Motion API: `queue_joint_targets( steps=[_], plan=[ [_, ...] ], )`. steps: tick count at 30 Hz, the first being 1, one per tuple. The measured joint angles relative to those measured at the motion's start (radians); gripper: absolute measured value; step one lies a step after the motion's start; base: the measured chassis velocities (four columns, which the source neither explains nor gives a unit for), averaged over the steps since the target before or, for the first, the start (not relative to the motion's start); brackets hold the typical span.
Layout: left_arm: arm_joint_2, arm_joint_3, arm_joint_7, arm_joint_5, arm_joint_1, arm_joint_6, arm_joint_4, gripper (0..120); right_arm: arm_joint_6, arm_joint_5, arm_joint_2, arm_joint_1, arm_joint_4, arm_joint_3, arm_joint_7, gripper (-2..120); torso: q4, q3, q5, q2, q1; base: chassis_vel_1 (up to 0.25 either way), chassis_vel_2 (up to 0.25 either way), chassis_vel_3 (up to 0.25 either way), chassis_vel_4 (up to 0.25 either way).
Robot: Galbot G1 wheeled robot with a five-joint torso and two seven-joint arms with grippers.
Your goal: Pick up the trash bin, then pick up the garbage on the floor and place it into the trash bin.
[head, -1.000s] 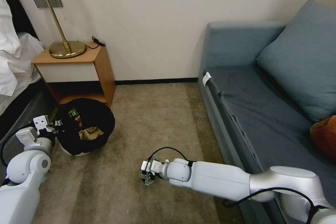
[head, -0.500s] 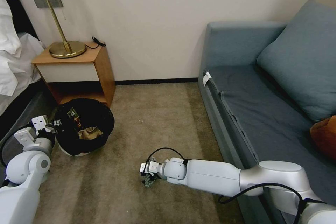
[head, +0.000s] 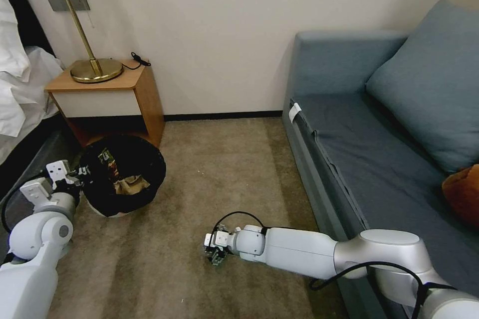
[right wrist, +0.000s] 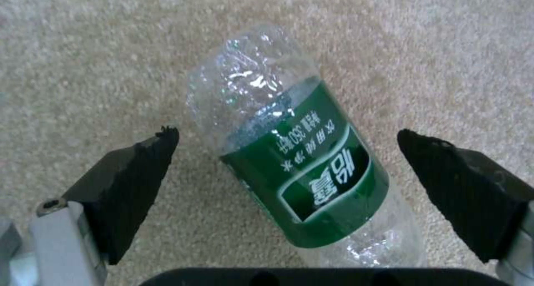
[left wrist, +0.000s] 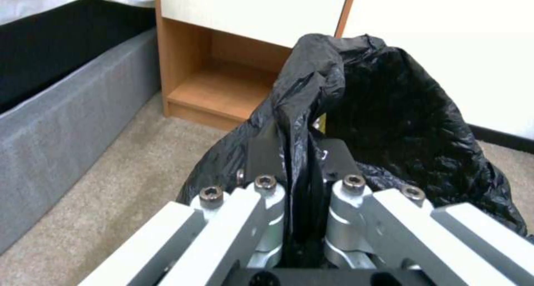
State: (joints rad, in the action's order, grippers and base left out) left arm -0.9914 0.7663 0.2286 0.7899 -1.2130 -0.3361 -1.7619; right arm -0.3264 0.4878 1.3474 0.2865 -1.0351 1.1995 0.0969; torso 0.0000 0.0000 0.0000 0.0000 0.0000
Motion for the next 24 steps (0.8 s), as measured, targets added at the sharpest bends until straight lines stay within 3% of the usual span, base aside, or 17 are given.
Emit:
queue_joint_targets(
  steps=[16, 22, 24],
  plan=[
    [0.008, -0.008, -0.009, 0.008, 0.010, 0.006, 0.003, 5, 0.015, -0.005, 0.024, 0.017, 0.076, 0.000, 0.014, 100, 0.0000, 0.000, 0.0000, 0.000, 0.000, 0.000, 0.000, 0.000, 0.000],
    [0.006, -0.010, -0.013, 0.009, 0.010, 0.010, 0.007, 5, 0.013, -0.005, 0.033, 0.024, 0.088, -0.003, 0.012, 86, 0.0000, 0.000, 0.0000, 0.000, 0.000, 0.000, 0.000, 0.000, 0.000],
    [0.006, -0.010, -0.015, 0.009, 0.009, 0.012, 0.010, 5, 0.012, -0.004, 0.033, 0.024, 0.088, -0.004, 0.013, 74, 0.0000, 0.000, 0.0000, 0.000, 0.000, 0.000, 0.000, 0.000, 0.000]
  ],
)
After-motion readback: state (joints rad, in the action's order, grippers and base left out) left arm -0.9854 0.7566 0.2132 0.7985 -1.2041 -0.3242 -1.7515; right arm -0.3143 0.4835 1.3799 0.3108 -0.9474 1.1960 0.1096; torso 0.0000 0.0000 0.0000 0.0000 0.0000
